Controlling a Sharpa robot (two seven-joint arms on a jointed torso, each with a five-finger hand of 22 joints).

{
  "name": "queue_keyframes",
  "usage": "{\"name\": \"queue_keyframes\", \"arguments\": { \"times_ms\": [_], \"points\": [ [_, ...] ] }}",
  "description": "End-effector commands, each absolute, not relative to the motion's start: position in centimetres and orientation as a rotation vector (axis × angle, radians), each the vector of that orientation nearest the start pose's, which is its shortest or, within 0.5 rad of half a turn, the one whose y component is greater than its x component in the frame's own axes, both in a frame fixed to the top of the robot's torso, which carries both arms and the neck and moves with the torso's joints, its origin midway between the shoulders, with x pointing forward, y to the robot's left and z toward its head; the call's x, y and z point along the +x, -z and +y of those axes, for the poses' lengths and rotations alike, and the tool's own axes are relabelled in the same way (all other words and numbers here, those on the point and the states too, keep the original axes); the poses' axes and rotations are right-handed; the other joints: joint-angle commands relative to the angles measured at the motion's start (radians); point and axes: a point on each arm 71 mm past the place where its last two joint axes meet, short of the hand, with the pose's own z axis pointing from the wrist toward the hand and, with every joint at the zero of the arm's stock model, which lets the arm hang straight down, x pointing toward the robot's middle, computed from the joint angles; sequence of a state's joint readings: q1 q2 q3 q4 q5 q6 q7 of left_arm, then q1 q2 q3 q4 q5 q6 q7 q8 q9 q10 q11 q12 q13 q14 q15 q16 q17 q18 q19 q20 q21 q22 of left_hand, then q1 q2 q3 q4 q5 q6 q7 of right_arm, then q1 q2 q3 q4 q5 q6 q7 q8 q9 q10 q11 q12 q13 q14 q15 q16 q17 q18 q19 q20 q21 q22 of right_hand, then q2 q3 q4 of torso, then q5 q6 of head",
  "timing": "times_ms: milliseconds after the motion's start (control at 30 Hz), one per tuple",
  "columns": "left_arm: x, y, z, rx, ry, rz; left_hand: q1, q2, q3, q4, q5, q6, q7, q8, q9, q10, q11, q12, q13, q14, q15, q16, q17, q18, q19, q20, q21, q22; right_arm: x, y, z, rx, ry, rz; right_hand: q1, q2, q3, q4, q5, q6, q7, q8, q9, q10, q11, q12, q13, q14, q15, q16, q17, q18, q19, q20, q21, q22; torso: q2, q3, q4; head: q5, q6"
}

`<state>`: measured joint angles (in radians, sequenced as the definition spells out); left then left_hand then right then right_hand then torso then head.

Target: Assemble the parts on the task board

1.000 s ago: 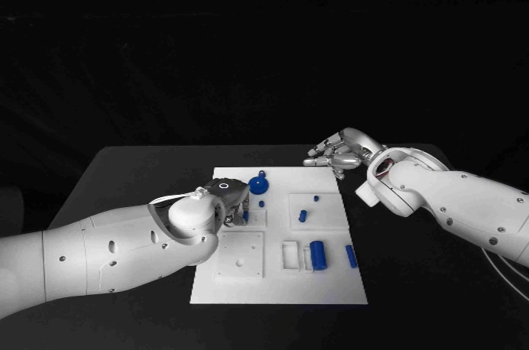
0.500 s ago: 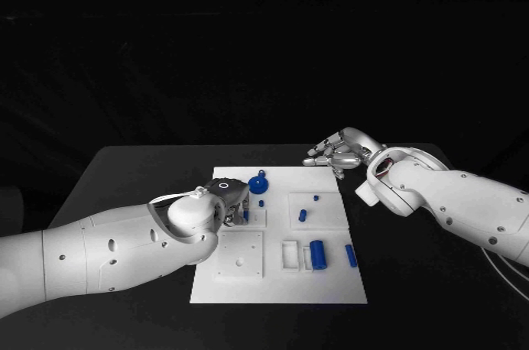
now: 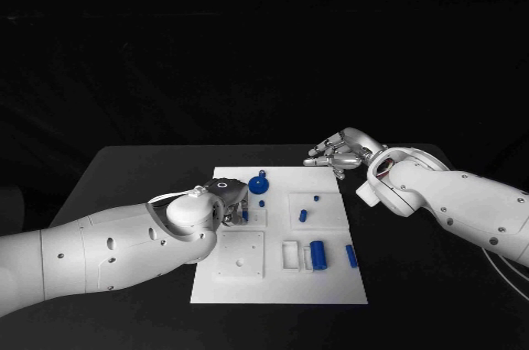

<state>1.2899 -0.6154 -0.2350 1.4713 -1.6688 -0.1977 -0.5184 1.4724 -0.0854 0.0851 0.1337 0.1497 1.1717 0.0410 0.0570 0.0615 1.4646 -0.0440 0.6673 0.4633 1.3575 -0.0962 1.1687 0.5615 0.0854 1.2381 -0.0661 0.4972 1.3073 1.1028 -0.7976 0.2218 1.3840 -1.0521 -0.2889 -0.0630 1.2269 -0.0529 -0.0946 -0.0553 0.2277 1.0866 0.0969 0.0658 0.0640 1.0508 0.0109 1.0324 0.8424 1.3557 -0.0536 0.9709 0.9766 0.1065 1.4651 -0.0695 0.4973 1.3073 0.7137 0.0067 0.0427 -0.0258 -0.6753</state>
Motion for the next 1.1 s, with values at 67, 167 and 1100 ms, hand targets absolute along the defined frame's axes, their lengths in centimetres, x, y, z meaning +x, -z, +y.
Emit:
{"name": "queue_keyframes", "arguments": {
  "times_ms": [67,167,1100],
  "points": [
    [48.23,22.33,12.46,0.367,0.242,1.820,0.001,0.006,-0.002,0.001,-0.002,-0.009,0.004,0.006,0.001,0.007,0.008,0.000,0.001,-0.003,0.004,-0.003,0.001,0.009,0.001,0.007,0.004,0.021,52.65,15.39,-23.14,0.381,-0.870,1.616,0.006,0.008,0.005,0.002,-0.004,0.001,0.000,-0.003,-0.001,0.007,-0.002,-0.002,-0.001,0.004,-0.002,-0.005,0.001,0.011,0.032,-0.004,0.000,0.054,0.000,0.0001,-0.0002,0.000,0.000],
    [48.22,22.31,12.45,0.366,0.245,1.818,0.001,0.001,-0.003,0.002,-0.003,-0.018,0.002,0.005,0.001,0.008,0.006,0.000,0.001,-0.003,0.004,-0.003,0.001,0.009,0.001,0.007,0.004,0.020,52.65,15.39,-23.14,0.381,-0.870,1.615,0.006,0.008,0.005,0.002,-0.004,0.001,0.000,-0.003,-0.001,0.007,-0.002,-0.002,-0.001,0.004,-0.002,-0.005,0.001,0.011,0.032,-0.004,0.000,0.054,0.000,0.0003,-0.0004,0.000,0.000],
    [48.14,22.28,12.41,0.361,0.274,1.818,-0.006,-0.035,-0.021,-0.010,-0.038,-0.115,-0.011,0.004,0.001,0.013,-0.011,-0.012,-0.003,-0.002,-0.008,-0.008,0.001,-0.008,0.006,-0.011,-0.007,0.020,52.65,15.41,-23.30,0.385,-0.867,1.614,0.006,0.007,0.005,0.003,-0.005,-0.001,0.001,-0.003,-0.001,0.007,-0.001,-0.002,-0.001,0.004,-0.002,-0.006,0.000,0.011,0.032,-0.004,-0.002,0.053,0.000,0.0003,-0.0006,-0.001,-0.001]
  ]
}}
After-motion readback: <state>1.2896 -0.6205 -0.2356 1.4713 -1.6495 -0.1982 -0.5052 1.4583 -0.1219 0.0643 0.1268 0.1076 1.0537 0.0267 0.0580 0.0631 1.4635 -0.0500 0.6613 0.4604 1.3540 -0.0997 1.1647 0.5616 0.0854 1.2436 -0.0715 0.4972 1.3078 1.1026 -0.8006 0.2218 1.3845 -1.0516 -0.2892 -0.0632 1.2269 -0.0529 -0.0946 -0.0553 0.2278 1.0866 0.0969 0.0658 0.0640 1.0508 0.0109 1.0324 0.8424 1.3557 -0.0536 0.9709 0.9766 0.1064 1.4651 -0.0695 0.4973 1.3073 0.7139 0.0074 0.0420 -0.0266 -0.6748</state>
